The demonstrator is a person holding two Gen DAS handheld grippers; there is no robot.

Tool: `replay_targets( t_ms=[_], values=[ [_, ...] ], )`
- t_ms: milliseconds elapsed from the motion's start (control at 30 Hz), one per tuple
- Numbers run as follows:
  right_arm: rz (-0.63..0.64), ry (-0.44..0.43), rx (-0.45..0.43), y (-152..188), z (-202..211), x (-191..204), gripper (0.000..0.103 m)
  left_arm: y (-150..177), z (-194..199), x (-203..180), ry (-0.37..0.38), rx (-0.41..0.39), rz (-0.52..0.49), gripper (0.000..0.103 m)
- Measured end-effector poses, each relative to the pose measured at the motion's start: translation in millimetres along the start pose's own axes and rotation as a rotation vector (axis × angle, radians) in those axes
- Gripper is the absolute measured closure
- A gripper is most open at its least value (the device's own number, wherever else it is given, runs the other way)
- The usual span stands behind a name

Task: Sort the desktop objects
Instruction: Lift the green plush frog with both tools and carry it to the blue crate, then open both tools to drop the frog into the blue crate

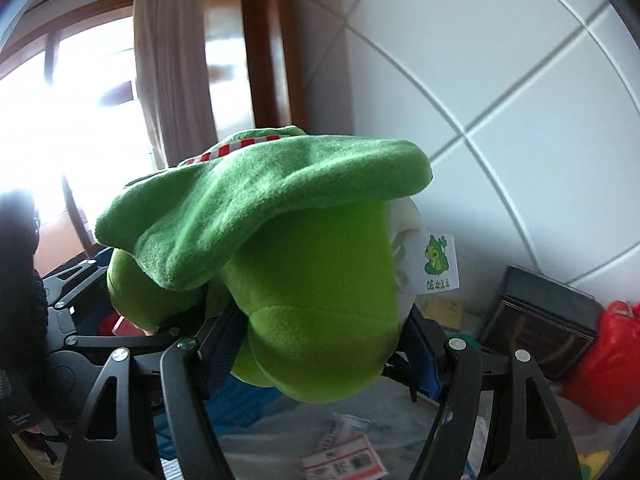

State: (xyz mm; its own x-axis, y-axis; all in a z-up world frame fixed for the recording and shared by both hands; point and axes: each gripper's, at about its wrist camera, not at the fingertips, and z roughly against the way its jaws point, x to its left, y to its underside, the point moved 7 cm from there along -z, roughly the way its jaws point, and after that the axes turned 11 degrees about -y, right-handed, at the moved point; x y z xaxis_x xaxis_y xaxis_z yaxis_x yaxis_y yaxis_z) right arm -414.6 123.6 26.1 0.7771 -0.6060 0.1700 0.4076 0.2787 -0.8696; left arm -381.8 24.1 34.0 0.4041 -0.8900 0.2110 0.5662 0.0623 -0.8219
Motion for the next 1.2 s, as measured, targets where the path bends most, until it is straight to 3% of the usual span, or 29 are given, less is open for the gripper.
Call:
replay_targets(
  t_ms=[200,333,533,633,767,900,967,1033,1067,1200],
  values=[
    [0.039,-0.106,0.015,-25,-54,78,0.031,-3,-14,88,-0.115,0.059,0.04,0.032],
    [0.059,-0.12,0.042,-41,-96,101,0.031,-8,-32,121,-0.126,0.086,0.071,0.032],
    [0.073,-0.097,0.082,-69,-138,105,0.031,-18,-59,141,-0.103,0.117,0.101,0.032],
    [0.072,-0.068,0.095,-85,-148,100,0.031,-25,-73,144,-0.076,0.137,0.124,0.023],
    [0.073,-0.002,0.092,-108,-160,89,0.028,-24,-86,147,-0.036,0.19,0.158,0.021],
    [0.088,0.027,0.119,-110,-153,80,0.028,-12,-91,145,-0.068,0.207,0.134,0.021],
    [0.095,0.045,0.131,-108,-155,80,0.028,-7,-75,152,-0.065,0.205,0.138,0.021],
    [0.094,0.056,0.146,-103,-157,80,0.028,-11,-105,168,-0.07,0.206,0.129,0.021],
    [0.094,0.061,0.154,-100,-158,80,0.028,-3,-101,169,-0.074,0.208,0.125,0.021],
    [0.094,0.075,0.18,-91,-159,80,0.028,-25,-130,186,-0.08,0.222,0.119,0.021]
  ],
)
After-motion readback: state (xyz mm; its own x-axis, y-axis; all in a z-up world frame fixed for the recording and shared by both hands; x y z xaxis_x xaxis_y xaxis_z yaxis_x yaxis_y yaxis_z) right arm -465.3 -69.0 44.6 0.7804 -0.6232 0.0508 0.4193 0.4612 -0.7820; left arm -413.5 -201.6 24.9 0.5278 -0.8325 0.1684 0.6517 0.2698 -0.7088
